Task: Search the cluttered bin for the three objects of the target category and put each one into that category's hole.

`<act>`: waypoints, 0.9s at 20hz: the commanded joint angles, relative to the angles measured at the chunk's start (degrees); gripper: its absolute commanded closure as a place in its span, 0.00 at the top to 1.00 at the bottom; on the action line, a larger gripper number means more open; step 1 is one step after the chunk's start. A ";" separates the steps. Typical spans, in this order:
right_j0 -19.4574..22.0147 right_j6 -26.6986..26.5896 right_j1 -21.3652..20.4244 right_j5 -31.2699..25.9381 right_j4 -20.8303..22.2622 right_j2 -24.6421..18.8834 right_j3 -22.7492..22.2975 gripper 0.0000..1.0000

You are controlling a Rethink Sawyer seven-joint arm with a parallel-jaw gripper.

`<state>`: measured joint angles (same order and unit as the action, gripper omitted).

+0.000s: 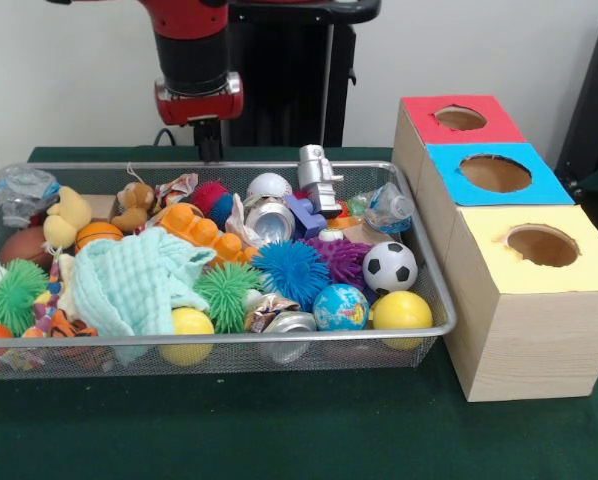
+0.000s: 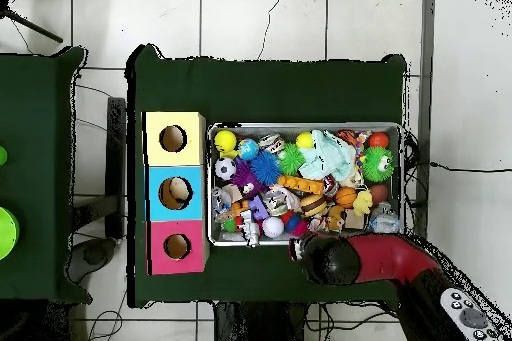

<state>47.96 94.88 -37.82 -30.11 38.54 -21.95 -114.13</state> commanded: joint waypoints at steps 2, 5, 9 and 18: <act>1.81 -18.20 -0.98 -9.29 3.04 -7.67 6.54 0.00; 3.59 -16.31 -0.24 -7.70 3.56 -9.88 5.72 1.00; 3.08 -14.07 -0.41 -5.38 5.07 -9.38 5.25 1.00; 3.39 -11.81 2.30 -4.73 6.54 -10.42 6.57 1.00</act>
<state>50.75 94.78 -37.75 -33.52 41.16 -27.85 -113.96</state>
